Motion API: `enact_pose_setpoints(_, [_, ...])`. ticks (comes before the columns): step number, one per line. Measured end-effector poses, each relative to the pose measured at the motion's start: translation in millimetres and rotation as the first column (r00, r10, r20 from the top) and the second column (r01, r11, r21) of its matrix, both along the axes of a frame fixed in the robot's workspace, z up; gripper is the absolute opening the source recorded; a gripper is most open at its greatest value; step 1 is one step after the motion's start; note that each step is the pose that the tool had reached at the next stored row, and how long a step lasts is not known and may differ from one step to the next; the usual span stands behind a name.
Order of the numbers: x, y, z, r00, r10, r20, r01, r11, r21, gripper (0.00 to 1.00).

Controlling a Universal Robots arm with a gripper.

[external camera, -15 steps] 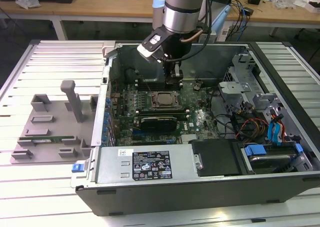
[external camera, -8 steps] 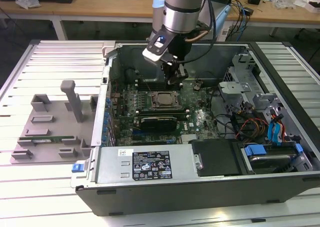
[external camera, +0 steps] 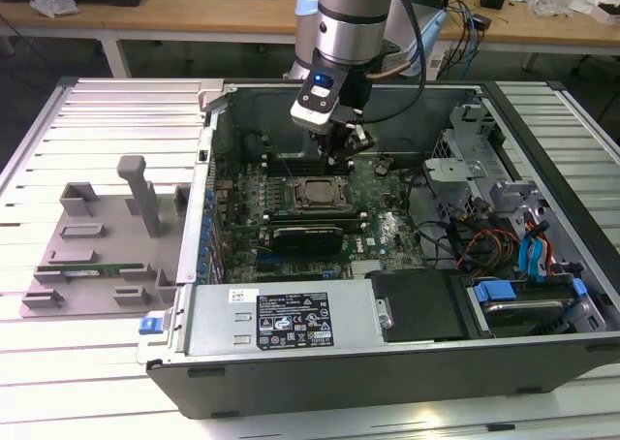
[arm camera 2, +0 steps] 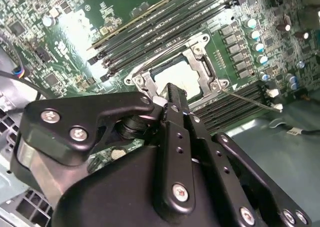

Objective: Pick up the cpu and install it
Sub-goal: 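Install the first cpu locking lever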

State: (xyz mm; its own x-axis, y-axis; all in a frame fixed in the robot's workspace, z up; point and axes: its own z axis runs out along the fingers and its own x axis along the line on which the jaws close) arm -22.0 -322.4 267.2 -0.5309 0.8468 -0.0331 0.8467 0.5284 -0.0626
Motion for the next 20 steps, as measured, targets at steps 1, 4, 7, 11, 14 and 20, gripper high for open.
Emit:
enact_pose_setpoints(1, [0.0,0.0,0.0,0.9995,0.032,0.0,-0.032,0.9995,-0.0001,0.11])
enact_pose_setpoints(4, [0.0,0.0,0.0,0.9959,0.09,-0.0001,-0.09,0.9959,-0.0001,0.11])
enact_pose_setpoints(7, [0.0,0.0,0.0,0.9902,0.14,0.0,-0.14,0.9902,-0.0001,0.11])
enact_pose_setpoints(11, [0.0,0.0,0.0,0.9698,0.244,0.0,-0.244,0.9698,0.0,0.11])
enact_pose_setpoints(14, [0.0,0.0,0.0,0.9617,0.274,0.0,-0.274,0.9617,0.0,0.11])
enact_pose_setpoints(20, [0.0,0.0,0.0,0.9368,0.35,0.0,-0.35,0.9368,0.0,0.11])
